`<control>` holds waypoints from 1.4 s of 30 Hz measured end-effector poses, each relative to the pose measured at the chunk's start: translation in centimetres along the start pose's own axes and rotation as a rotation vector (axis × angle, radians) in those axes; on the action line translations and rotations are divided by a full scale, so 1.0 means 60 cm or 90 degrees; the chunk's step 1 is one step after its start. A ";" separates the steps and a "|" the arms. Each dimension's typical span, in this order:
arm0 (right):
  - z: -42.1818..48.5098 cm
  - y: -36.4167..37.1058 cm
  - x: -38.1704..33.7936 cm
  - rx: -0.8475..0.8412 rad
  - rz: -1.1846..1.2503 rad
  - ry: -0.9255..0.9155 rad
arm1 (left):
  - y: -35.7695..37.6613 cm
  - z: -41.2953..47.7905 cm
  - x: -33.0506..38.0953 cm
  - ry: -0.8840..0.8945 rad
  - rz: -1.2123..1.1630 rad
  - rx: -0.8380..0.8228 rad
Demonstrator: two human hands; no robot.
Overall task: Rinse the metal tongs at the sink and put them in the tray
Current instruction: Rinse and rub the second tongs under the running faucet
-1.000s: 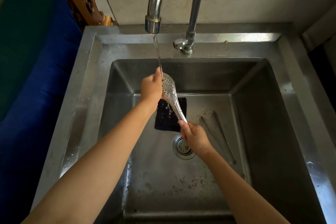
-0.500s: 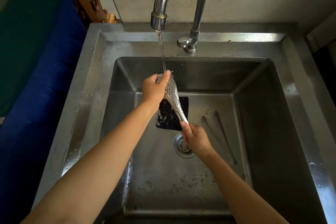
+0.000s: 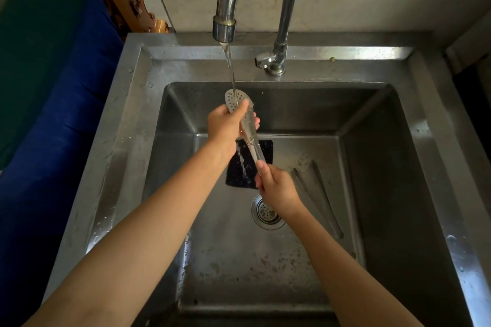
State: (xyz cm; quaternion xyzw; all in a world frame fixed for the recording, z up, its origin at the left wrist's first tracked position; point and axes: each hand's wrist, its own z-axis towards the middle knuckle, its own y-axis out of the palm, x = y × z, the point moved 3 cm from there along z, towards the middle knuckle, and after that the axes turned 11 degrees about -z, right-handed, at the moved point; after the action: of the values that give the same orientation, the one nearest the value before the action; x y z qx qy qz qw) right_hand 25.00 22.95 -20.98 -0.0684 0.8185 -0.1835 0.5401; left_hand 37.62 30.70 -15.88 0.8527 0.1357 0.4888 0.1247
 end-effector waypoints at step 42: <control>-0.037 0.007 -0.006 0.004 -0.164 -0.076 | 0.021 0.015 -0.006 0.040 0.005 0.183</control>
State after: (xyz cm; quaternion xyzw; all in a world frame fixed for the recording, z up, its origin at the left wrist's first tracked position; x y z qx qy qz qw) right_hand 23.15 23.98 -20.02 -0.1820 0.7686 -0.2498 0.5601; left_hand 38.39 29.35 -16.16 0.8465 0.2045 0.4914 -0.0047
